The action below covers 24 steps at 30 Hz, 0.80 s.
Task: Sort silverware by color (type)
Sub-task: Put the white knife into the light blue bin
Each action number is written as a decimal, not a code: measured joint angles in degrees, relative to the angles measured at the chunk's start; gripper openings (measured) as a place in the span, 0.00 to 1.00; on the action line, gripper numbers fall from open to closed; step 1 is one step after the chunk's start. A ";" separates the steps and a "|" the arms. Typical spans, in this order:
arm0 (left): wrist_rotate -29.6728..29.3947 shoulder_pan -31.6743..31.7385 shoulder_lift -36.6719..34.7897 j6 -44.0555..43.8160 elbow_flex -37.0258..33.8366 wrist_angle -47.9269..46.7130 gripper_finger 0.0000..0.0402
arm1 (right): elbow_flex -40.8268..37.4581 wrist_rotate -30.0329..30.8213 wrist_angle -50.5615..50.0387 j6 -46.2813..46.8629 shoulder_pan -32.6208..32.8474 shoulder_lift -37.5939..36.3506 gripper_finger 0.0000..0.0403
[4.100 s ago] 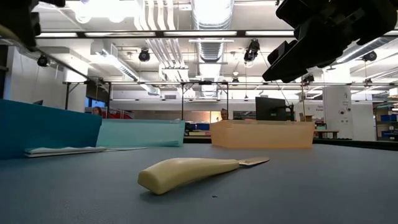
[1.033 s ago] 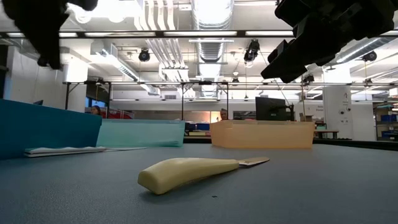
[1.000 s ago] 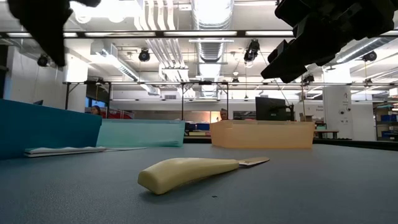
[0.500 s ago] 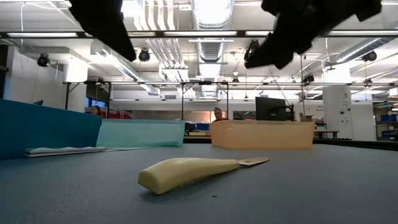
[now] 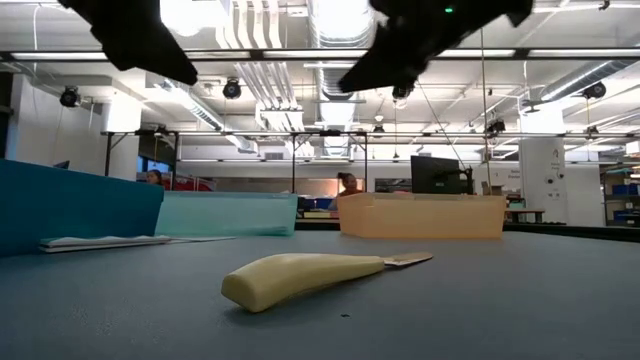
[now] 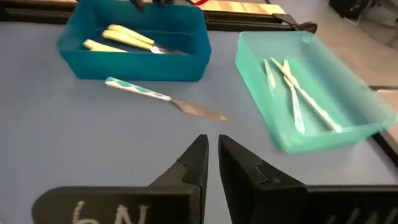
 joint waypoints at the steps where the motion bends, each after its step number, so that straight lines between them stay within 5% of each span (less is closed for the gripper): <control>1: -0.48 0.18 -1.98 0.62 -1.22 1.10 0.19 | 1.47 0.00 -0.25 -1.02 -0.51 1.63 0.07; 14: -10.31 1.75 -24.11 8.16 -9.75 5.19 0.19 | 25.00 -1.39 -7.60 -9.74 -6.40 21.50 0.07; 24: -17.44 1.75 -30.14 12.13 -11.55 4.95 0.19 | 33.29 -7.58 -6.62 -10.27 -8.72 30.40 0.07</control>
